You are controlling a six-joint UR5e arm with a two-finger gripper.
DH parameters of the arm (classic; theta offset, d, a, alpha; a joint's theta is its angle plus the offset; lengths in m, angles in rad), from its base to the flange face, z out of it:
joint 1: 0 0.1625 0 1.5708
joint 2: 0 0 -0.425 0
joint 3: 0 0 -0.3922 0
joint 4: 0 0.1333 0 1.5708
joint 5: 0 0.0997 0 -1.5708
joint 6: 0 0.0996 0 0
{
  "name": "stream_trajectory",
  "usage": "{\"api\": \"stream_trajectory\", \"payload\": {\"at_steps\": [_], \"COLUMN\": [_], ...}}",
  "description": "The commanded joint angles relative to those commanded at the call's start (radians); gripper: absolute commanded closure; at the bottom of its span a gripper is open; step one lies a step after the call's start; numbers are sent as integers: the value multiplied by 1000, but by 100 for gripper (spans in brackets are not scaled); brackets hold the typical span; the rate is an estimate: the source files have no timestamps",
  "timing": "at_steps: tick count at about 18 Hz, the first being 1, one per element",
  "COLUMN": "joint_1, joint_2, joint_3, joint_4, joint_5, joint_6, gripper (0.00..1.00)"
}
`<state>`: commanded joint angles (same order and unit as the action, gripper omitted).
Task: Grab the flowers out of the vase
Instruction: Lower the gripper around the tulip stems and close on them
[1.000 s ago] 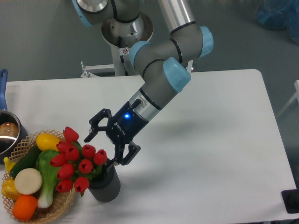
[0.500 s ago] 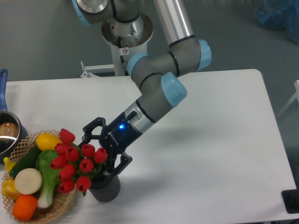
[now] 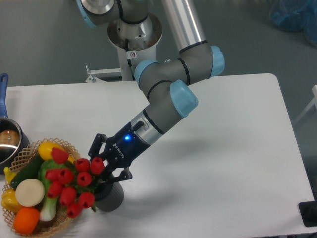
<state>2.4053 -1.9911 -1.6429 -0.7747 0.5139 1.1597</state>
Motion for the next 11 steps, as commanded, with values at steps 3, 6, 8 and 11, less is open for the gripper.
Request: {"api": "stream_trajectory", "payload": {"at_steps": [3, 6, 8, 11], "joint_1": [0, 2, 5, 6], "joint_2": [5, 17, 40, 63], "joint_3": [-2, -6, -11, -15], "joint_4": [0, -2, -2, -2], "joint_5": [0, -2, -3, -5], "joint_6": [-3, -15, -52, -106], "gripper": [100, 100, 100, 100]}}
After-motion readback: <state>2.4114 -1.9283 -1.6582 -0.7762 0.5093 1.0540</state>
